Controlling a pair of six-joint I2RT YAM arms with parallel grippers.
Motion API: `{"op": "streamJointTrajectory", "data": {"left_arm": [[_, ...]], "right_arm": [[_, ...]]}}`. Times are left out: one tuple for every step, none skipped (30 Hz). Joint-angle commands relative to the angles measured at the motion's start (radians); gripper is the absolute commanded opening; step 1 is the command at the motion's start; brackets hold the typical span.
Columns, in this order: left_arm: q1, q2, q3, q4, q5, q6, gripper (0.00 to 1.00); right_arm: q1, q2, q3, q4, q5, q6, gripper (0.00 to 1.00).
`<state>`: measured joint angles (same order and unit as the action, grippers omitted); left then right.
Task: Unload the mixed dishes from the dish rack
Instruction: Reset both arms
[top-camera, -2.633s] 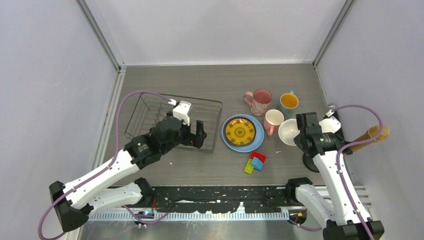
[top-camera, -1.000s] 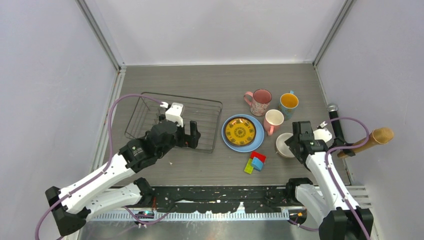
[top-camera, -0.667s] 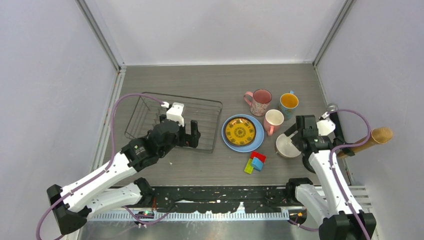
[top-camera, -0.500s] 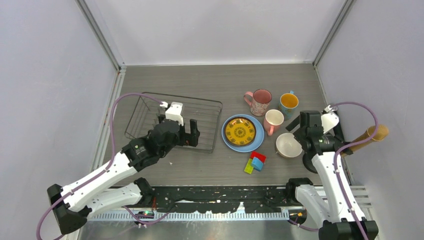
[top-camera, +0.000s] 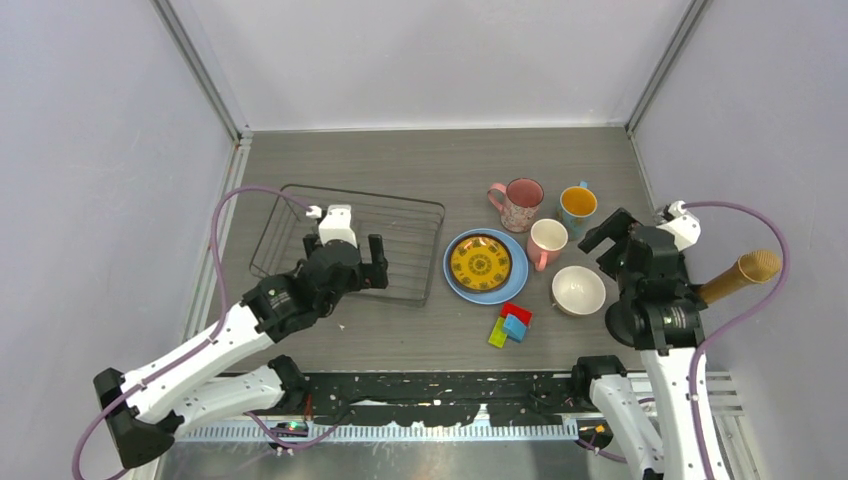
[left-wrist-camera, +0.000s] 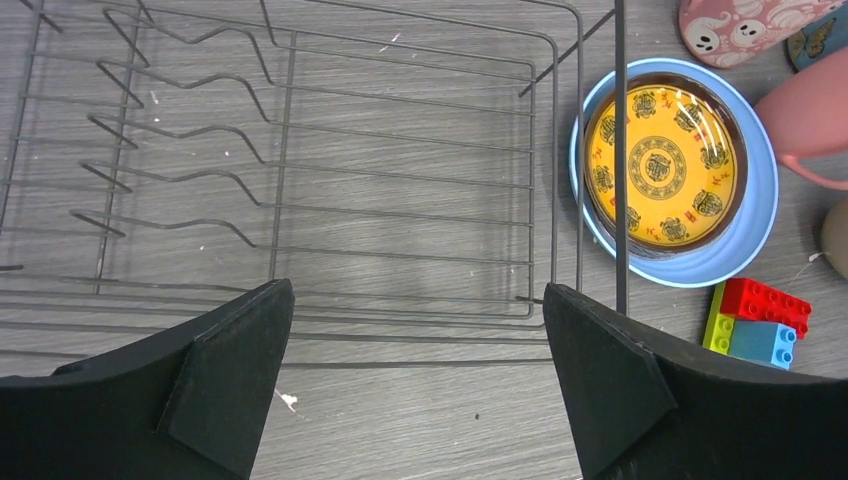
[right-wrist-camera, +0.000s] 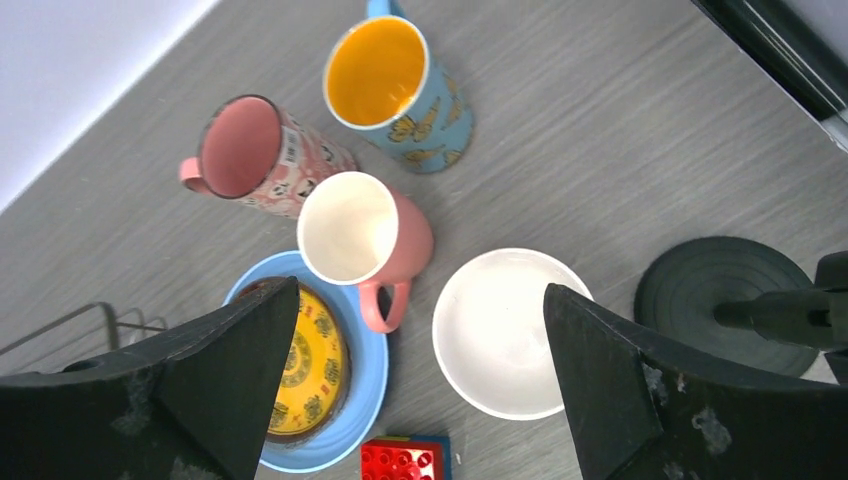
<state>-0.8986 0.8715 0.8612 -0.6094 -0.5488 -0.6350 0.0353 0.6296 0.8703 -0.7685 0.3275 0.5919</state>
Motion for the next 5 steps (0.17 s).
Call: {"op": "streamJointTrajectory", "data": {"left_arm": [[-0.001,-0.022,0.024,-0.023,-0.055,-0.045,1.0],[-0.002,-0.024,0.024,-0.028,-0.056,-0.05,1.0],[-0.001,-0.027,0.022,-0.031,-0.056,-0.056,1.0],[0.0,-0.03,0.02,-0.034,-0.056,-0.064,1.0],[0.0,-0.032,0.019,-0.036,-0.056,-0.07,1.0]], "right_arm": [[-0.004,-0.077,-0.007,0.08,-0.025,-0.042,0.99],[-0.004,-0.091,-0.01,0.09,-0.032,-0.045,0.99],[-0.004,-0.094,-0.015,0.096,-0.037,-0.052,0.99],[-0.004,-0.094,-0.016,0.101,-0.051,-0.053,0.99],[-0.005,-0.09,-0.015,0.1,-0.056,-0.05,0.99]]}}
